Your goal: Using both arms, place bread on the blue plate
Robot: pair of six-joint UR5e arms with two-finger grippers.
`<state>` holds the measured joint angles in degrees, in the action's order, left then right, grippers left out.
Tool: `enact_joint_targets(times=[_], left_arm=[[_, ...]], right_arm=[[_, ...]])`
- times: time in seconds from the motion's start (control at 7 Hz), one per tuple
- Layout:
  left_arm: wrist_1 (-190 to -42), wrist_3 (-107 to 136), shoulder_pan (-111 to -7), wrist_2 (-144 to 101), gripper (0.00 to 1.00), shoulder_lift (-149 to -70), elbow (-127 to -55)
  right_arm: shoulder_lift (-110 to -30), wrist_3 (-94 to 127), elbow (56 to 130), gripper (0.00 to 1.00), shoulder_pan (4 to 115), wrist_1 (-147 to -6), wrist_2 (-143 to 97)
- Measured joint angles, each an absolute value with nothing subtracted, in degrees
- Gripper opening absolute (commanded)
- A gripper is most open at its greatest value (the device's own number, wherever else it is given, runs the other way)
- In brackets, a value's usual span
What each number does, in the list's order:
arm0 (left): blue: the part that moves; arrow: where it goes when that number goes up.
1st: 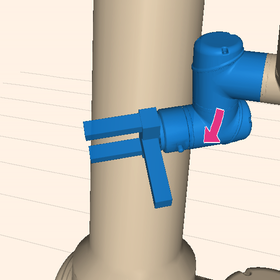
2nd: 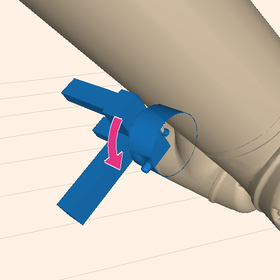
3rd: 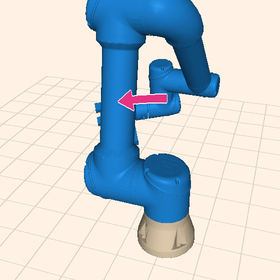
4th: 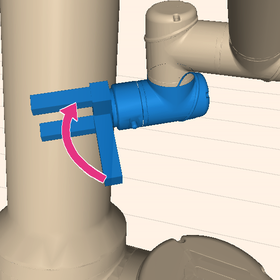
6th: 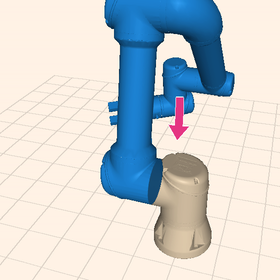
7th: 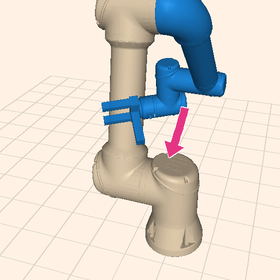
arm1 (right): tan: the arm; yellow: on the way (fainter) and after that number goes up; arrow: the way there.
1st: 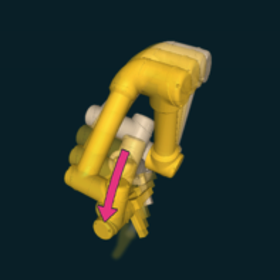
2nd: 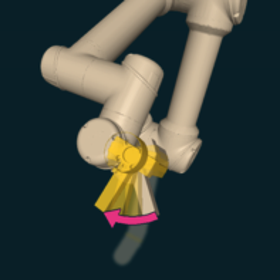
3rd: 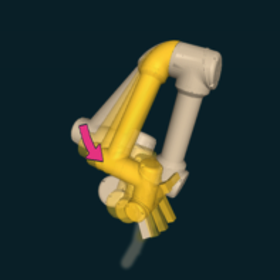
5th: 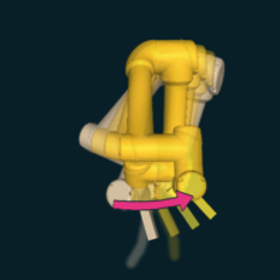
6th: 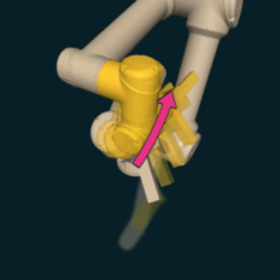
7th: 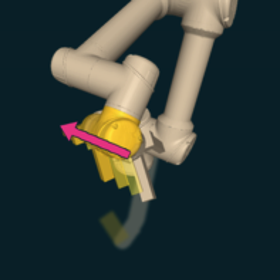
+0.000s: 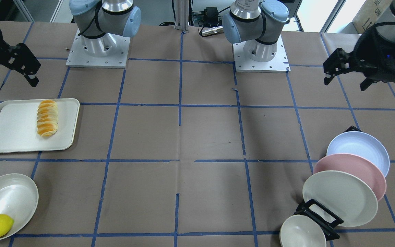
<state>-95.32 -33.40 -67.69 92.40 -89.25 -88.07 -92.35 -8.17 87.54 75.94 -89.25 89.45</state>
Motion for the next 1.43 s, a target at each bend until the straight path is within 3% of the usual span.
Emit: enact_joint_targets(times=[0.43, 0.71, 1.0, 1.14, 1.29, 1.43], left_arm=[[-92.7, -49.6, -55.5, 90.2, 1.00, -97.0, -86.9], [-87.9, -56.5, -51.4, 88.5, 1.00, -105.6, -84.0], [-86.2, -59.9, -49.6, 86.9, 0.98, -117.9, -76.1], [-86.3, -61.0, -49.6, 86.7, 0.92, -123.5, -72.0], [-86.5, -61.6, -49.7, 86.9, 0.73, -126.9, -69.2], [-86.7, -61.8, -49.7, 87.6, 0.64, -128.6, -68.1]], right_arm=[[-90.9, -8.0, 92.2, 1.00, 75.9, -94.0, 89.0], [-91.2, -12.3, 103.0, 1.00, 75.6, -105.4, 89.7], [-92.0, -19.8, 115.6, 0.96, 74.4, -118.6, 91.0], [-91.4, -29.4, 120.7, 0.99, 72.7, -126.3, 92.3], [-89.9, -41.1, 125.3, 1.00, 69.1, -133.2, 91.4], [-88.9, -50.4, 128.2, 1.00, 64.9, -136.7, 88.6]])
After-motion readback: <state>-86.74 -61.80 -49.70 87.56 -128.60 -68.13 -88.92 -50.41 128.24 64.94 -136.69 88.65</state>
